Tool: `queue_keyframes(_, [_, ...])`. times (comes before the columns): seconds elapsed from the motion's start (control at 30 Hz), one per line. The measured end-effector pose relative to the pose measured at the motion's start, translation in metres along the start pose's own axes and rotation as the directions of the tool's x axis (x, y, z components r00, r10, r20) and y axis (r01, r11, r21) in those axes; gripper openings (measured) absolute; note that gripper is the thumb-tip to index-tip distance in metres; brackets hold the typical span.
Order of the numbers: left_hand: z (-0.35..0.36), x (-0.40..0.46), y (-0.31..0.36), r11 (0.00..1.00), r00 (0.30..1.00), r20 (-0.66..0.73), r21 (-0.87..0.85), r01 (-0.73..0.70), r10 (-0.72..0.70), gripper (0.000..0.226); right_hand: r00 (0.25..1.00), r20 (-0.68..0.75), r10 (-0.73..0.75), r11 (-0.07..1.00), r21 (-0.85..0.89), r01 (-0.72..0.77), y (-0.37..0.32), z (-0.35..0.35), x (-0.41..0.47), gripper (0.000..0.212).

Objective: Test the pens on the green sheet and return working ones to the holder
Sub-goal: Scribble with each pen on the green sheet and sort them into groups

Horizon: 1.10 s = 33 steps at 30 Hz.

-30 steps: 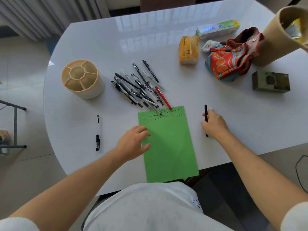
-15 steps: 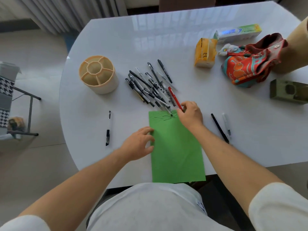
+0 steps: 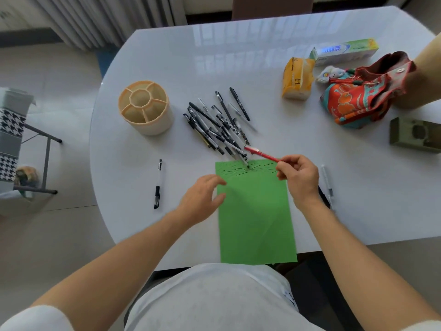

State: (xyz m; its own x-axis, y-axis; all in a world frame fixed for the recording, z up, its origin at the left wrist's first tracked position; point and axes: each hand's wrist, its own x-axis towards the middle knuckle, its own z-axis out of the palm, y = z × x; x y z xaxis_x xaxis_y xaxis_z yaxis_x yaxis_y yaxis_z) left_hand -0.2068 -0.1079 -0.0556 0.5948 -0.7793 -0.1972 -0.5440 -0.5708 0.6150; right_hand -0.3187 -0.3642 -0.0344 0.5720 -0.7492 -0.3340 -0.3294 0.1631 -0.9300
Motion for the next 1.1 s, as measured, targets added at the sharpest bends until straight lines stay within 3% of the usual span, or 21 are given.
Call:
queue_keyframes(0.07, [-0.006, 0.008, 0.010, 0.992, 0.999, 0.006, -0.116, 0.039, -0.039, 0.040, 0.992, 0.120, 0.026, 0.997, 0.064, -0.034, 0.000, -0.008, -0.019, 0.011])
queue_keyframes(0.13, [-0.011, 0.014, 0.022, 0.982, 0.992, 0.126, -0.183, 0.044, -0.021, 0.037, 0.974, 0.222, 0.052, 0.994, 0.084, -0.072, 0.003, -0.009, -0.037, 0.011])
queue_keyframes(0.2, [-0.011, 0.017, 0.031, 0.990, 0.967, 0.252, -0.142, -0.004, 0.040, 0.026, 0.962, 0.258, 0.087, 0.982, 0.140, -0.126, 0.009, -0.004, -0.049, 0.013])
queue_keyframes(0.3, [-0.006, 0.013, 0.036, 0.996, 0.945, 0.325, -0.088, -0.015, 0.043, 0.022, 0.950, 0.274, 0.148, 0.941, 0.257, -0.221, 0.017, 0.008, -0.058, 0.010])
queue_keyframes(0.43, [-0.005, 0.007, 0.040, 0.996, 0.946, 0.319, -0.080, -0.031, 0.055, 0.019, 0.891, 0.421, 0.172, 0.958, 0.139, -0.250, 0.031, 0.027, -0.067, 0.013])
queue_keyframes(0.53, [-0.006, 0.006, 0.039, 1.000, 0.968, 0.249, 0.000, -0.029, 0.029, 0.022, 0.918, 0.362, 0.161, 0.975, 0.088, -0.206, 0.032, 0.040, -0.064, 0.020])
queue_keyframes(0.63, [-0.011, 0.007, 0.024, 0.992, 0.991, 0.134, 0.123, 0.010, -0.027, 0.022, 0.971, 0.103, 0.214, 0.953, 0.195, -0.231, 0.029, 0.032, -0.038, 0.023])
queue_keyframes(0.7, [-0.014, 0.003, 0.011, 0.987, 0.995, 0.088, 0.158, 0.034, -0.048, 0.023, 0.979, 0.013, 0.204, 0.970, 0.131, -0.204, 0.028, 0.019, -0.016, 0.022])
queue_keyframes(0.9, [0.000, 0.006, 0.011, 0.982, 0.989, 0.105, 0.146, -0.123, 0.108, 0.022, 0.995, 0.061, 0.083, 0.982, -0.178, -0.071, 0.029, 0.040, -0.002, 0.012])
queue_keyframes(1.1, [0.015, 0.004, 0.004, 0.970, 0.976, 0.181, 0.188, -0.152, 0.118, 0.025, 0.990, 0.129, -0.049, 0.913, -0.397, 0.096, 0.040, 0.046, -0.004, 0.008])
